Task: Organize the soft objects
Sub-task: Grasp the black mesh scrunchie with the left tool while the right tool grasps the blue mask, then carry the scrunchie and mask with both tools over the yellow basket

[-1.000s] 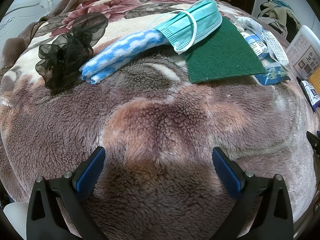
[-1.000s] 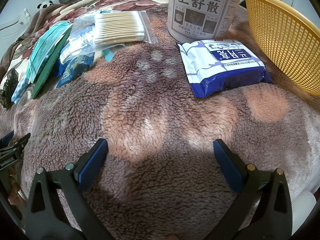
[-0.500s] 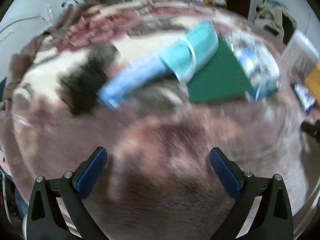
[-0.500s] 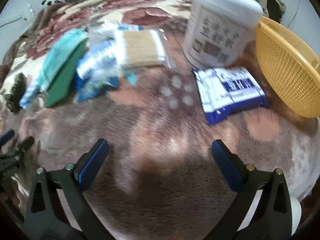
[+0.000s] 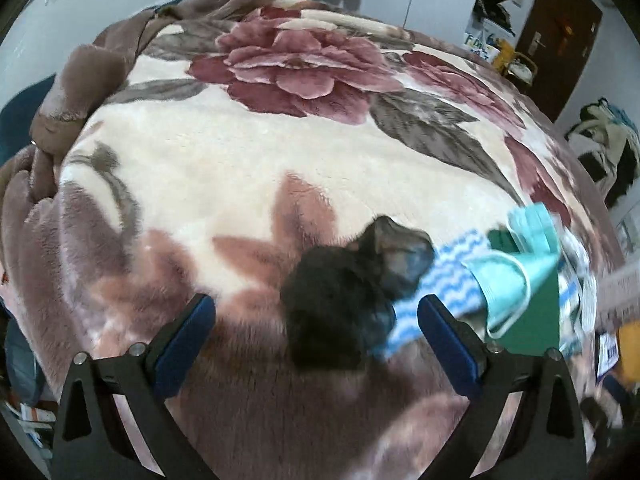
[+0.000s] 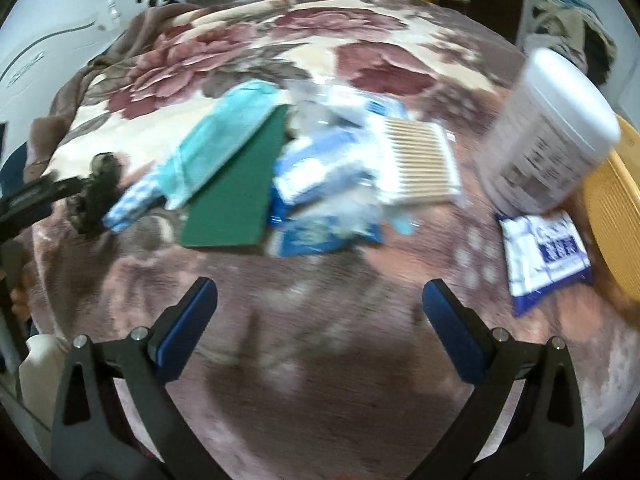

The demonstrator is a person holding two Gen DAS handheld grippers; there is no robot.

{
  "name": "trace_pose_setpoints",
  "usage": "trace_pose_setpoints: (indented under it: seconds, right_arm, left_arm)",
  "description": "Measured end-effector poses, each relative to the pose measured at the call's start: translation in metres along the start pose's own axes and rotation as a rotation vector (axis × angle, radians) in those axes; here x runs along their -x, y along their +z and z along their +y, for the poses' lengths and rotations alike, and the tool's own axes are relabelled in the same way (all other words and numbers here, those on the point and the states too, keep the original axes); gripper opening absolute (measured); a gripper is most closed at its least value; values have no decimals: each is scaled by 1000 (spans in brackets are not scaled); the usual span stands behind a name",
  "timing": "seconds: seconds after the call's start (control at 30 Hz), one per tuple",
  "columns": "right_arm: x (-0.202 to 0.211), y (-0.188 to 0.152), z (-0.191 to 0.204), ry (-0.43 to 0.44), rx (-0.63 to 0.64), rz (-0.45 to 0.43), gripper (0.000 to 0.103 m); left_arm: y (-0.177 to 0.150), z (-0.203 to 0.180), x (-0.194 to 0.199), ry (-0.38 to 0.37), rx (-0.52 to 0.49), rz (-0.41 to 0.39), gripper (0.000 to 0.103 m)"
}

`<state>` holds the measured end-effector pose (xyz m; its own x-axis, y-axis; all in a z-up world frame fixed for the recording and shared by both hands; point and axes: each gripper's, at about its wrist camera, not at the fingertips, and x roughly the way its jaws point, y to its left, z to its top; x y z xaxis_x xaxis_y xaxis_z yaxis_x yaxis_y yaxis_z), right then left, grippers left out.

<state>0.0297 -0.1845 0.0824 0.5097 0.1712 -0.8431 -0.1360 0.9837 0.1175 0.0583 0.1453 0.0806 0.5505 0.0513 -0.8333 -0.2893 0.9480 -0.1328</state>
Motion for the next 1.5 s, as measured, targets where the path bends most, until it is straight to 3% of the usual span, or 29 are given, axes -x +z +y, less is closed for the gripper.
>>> trace_pose_setpoints:
  seconds: [0.13,0.2,0.23,0.33,0.5,0.63,0.8,0.9,0.93,0.97,1.07,1.33,1.5]
  right_arm:
    - [-3,-4,19,27,33,13,103]
    - [-5,-3,29,40,56,21,103]
    - [-6,-1,33,49,65,20,103]
    - [-9,8,47,75,75,4,103]
    - [-24,41,61,145,18,-24,100]
    - [-45,70,59,197,-136,9,94]
    - [-73,92,49,197,-335,73,81]
    - [-86,96,48,161,-378,126,65]
    - [-88,96,49,139,-379,140,48]
    - [-88,97,51,135,-369,153,24]
    - [-76,91,57,143,-302,125,12]
    - [-22,66,65,213,-180,2,10]
    - [-9,39,68,208,-108,49,10]
  left_arm:
    - [-1,-7,-25,-35,17,68,84]
    - [-5,-8,-32,-71,38,78,44]
    - [-7,-6,-33,-83,52,84,18]
    - [-13,-2,-25,-97,89,71,18]
    - [-24,-3,5,-96,34,17,18]
    - [-27,7,12,-109,58,5,18]
    - [-27,15,13,-110,85,1,18]
    - [-27,16,11,-107,80,6,19]
    - [-27,16,11,-106,79,8,19]
    - [-27,16,10,-105,78,11,19]
    - [-27,14,13,-102,76,5,19]
    - [-33,5,31,-102,50,-15,19]
    - [-40,-13,41,-100,9,-11,19]
